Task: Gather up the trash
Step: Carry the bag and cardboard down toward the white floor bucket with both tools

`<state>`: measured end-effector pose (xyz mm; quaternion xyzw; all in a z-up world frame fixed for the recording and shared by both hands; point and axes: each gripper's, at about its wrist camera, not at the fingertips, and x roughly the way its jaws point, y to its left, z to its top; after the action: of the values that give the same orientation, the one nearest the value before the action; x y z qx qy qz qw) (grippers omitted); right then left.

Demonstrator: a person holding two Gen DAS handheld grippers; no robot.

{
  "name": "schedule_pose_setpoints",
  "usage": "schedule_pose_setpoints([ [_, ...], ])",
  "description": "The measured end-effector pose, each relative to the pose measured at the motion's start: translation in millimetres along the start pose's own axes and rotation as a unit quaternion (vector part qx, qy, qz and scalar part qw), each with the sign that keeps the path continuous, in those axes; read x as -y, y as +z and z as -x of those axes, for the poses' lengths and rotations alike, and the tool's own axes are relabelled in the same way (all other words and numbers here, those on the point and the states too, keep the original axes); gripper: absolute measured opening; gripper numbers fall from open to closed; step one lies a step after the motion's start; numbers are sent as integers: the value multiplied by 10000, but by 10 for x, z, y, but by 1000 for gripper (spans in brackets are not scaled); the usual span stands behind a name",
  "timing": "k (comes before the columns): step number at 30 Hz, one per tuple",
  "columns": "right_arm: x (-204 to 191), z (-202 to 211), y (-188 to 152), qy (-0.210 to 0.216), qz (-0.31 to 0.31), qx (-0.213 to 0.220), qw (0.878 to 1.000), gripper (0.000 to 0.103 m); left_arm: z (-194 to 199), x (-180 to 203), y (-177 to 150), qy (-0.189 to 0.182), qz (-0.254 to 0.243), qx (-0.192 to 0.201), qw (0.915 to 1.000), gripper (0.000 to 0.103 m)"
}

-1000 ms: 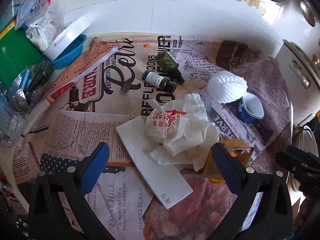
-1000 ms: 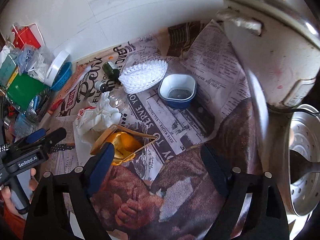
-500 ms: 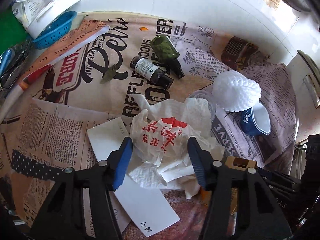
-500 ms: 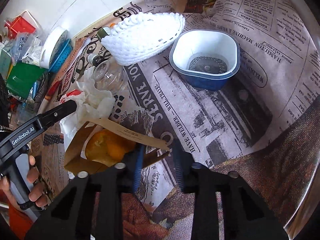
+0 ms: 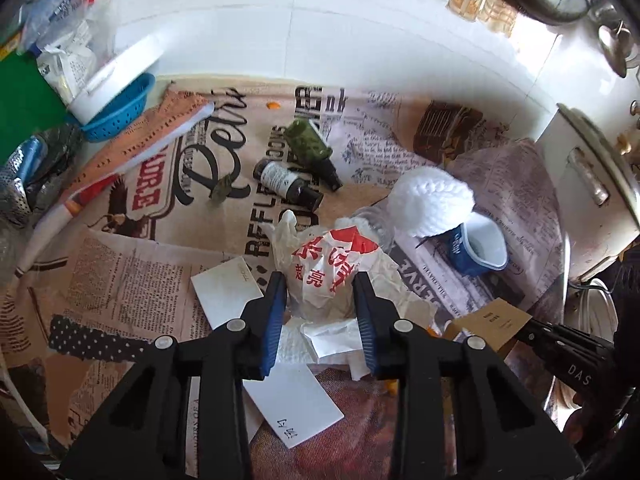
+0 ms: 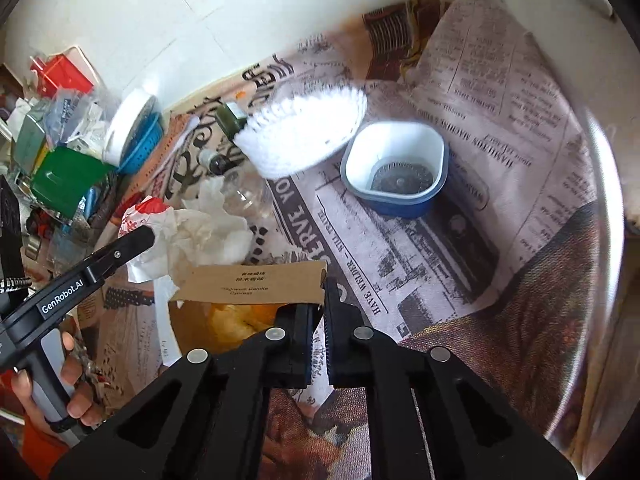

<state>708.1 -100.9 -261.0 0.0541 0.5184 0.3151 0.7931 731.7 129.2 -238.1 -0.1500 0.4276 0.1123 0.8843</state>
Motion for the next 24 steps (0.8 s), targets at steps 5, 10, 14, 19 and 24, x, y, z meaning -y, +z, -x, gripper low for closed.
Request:
schedule_pose_setpoints([
  [5,-50,233,3,-15,18,312,9995,2,353,-3,-6,78,-51,352,9993,33],
  [10,-217,506,-108,-124,-88,612,9980,2,702,-60,-102,37,-208,583,9981,33],
  [14,-402,769,-295,-240,-180,866,9958,2,1004,-174,-291,-70,-404,728,9965,33],
  [19,-742,1025,-626,-450,-255,1212,9913,2,1348,-396,-600,-321,-627,743,9947,33],
  [24,-1073,1215,-1086,-656,-379,1519,9855,2,1697,-684,-1002,-516,-870,728,9922,33],
])
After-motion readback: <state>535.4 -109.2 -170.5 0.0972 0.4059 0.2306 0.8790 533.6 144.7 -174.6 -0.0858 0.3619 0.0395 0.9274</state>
